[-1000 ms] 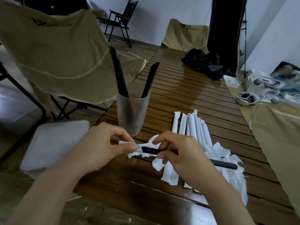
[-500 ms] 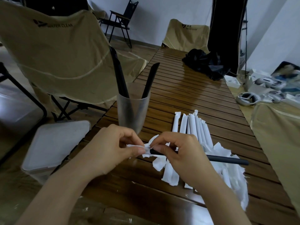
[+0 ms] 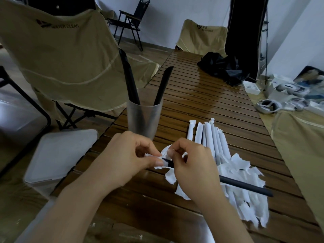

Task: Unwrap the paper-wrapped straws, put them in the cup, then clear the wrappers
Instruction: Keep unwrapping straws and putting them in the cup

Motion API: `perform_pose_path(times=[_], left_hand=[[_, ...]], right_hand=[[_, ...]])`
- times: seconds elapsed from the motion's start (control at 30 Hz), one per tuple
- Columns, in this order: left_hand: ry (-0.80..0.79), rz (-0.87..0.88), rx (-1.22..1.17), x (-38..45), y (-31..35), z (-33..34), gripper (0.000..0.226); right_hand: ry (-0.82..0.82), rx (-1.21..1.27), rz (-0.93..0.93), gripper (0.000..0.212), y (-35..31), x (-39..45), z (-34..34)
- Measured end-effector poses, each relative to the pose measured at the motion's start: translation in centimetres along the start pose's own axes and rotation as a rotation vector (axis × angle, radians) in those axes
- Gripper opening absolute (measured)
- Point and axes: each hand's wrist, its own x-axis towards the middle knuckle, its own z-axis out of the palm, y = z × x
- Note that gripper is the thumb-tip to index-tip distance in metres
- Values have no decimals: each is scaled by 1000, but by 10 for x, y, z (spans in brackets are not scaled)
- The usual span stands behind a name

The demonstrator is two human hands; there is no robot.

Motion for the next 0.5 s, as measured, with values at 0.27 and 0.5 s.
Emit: perform_pose_path(times=[0.27,0.5], left_hand=[[-21,-79,-41,-1,1,1,10],[-32,-265,-277,-5,2,3,22]], right_hand=[[-55,-53,11,15,-2,1,-3],[-129,4,-139,9,1,4,-6]])
